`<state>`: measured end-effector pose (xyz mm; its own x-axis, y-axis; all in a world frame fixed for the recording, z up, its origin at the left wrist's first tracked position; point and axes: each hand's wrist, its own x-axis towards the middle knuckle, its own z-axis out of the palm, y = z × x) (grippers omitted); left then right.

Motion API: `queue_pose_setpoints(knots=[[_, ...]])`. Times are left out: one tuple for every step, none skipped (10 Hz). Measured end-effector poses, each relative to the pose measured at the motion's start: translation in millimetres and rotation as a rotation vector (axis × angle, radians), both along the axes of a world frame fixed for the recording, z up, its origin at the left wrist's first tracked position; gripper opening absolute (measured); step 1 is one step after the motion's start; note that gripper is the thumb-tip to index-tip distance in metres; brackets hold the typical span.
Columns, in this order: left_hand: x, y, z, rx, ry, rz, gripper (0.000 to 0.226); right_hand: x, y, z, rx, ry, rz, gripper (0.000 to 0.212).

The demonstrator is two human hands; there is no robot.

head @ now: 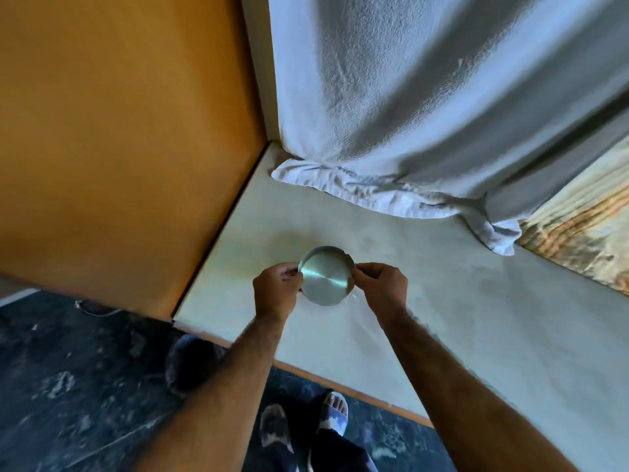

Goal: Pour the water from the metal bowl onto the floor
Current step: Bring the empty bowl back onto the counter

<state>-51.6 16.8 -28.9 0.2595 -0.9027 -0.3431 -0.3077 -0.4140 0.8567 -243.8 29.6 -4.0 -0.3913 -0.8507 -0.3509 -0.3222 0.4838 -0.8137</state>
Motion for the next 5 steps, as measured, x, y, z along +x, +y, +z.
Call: queue_pose_setpoints(knots=[[-4.8,-8.0,-4.3,0.029,0.011,0.005,0.026,-5.5,-8.1,-6.3,0.014,-0.002,-0.007,0.008],[-8.7,-11.2,-9.0,0.039,-0.005,-0.010,0.025,-9.7,-10.0,-12.0,0.043,-0.020,-0.008,0.007],[-10.0,-9.7,-9.0,0.021,-0.052,-0.018,0.024,-10.4,-5.3,-13.2,0.045,-0.033,-0.025,0.007],[-9.6,-7.6,-6.9,0.020,-0.055,-0.059,0.026,-11.3,-4.4,-14.8,0.043,-0.019,0.019,0.011],[-9.2,-9.6,10.7,-0.049,-0.231,-0.184,0.037,-13.2,-5.6,-3.0,-0.008,0.112,0.111,0.028]])
